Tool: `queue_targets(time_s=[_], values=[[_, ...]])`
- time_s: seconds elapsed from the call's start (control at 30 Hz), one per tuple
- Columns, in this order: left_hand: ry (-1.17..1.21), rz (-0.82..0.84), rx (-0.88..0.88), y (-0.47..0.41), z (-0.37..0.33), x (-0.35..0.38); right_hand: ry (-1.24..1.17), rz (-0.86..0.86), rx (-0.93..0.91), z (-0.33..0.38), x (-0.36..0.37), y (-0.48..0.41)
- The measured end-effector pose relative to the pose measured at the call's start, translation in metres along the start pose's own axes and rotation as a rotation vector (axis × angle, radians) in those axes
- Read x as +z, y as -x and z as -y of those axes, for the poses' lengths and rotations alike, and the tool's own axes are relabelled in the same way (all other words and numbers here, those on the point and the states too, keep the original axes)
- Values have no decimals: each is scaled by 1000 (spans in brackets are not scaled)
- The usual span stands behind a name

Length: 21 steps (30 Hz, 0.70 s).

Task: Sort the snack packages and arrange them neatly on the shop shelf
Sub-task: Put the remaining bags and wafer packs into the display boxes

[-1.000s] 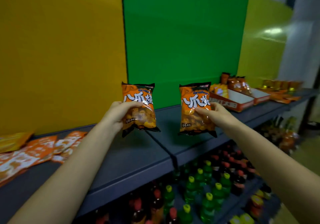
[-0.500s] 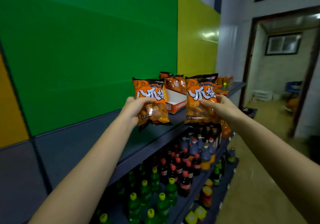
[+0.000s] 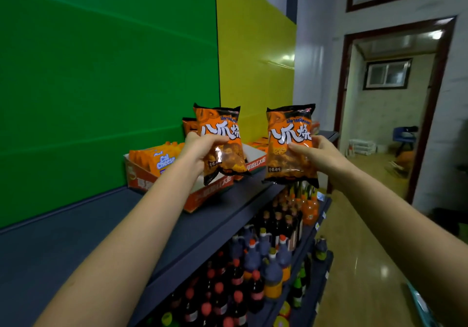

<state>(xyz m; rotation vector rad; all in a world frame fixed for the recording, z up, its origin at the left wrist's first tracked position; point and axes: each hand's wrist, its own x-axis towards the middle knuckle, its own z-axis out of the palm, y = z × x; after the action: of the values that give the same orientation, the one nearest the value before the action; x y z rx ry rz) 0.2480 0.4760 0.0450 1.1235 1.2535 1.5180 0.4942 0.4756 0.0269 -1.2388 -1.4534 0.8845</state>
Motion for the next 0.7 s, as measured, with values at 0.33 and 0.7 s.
queue_targets(time_s=[0.33,0.7], values=[[-6,-199,27,-86,24,56,-77,70,-51,-31,-11,-142],[95,-490,146,-153,42,97,-207,239,-218,-43,13,-259]])
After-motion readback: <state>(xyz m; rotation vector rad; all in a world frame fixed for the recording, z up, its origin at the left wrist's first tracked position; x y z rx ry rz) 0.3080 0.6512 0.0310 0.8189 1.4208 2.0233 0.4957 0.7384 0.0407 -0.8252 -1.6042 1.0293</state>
